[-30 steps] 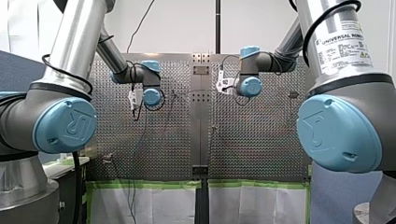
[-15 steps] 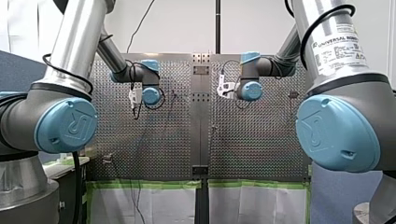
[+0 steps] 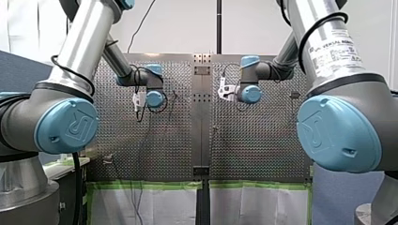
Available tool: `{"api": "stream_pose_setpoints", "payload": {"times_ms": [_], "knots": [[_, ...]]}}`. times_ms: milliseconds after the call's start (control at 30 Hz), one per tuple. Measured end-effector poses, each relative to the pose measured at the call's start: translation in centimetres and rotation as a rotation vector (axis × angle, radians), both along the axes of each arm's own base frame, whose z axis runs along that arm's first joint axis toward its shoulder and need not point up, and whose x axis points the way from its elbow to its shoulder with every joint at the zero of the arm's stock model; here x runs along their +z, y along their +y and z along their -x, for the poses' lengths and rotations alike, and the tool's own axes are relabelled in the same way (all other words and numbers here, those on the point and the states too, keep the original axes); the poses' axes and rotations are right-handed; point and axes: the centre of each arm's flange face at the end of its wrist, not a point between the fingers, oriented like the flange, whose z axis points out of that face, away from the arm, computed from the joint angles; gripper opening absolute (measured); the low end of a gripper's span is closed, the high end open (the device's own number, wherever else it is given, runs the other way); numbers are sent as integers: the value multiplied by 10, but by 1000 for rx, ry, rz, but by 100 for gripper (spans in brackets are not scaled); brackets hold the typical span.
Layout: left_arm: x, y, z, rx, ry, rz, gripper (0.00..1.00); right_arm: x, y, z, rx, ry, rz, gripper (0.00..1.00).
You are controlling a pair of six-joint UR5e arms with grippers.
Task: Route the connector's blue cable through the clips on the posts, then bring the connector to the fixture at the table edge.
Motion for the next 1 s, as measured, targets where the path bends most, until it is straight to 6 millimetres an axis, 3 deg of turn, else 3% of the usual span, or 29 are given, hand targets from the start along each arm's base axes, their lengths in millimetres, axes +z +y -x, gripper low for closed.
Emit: {"api": "stream_pose_setpoints", "payload": {"times_ms": [267, 767, 1000], "knots": [[-13, 6, -14, 11, 19, -3, 0, -12, -22, -9, 3, -7, -10, 16], [-14, 10, -16, 15, 26, -3, 0, 1, -46, -7, 24, -18, 17, 16], [-14, 10, -16, 17, 24, -3, 0, -9, -53, -14, 62, -3, -4, 16]]}}
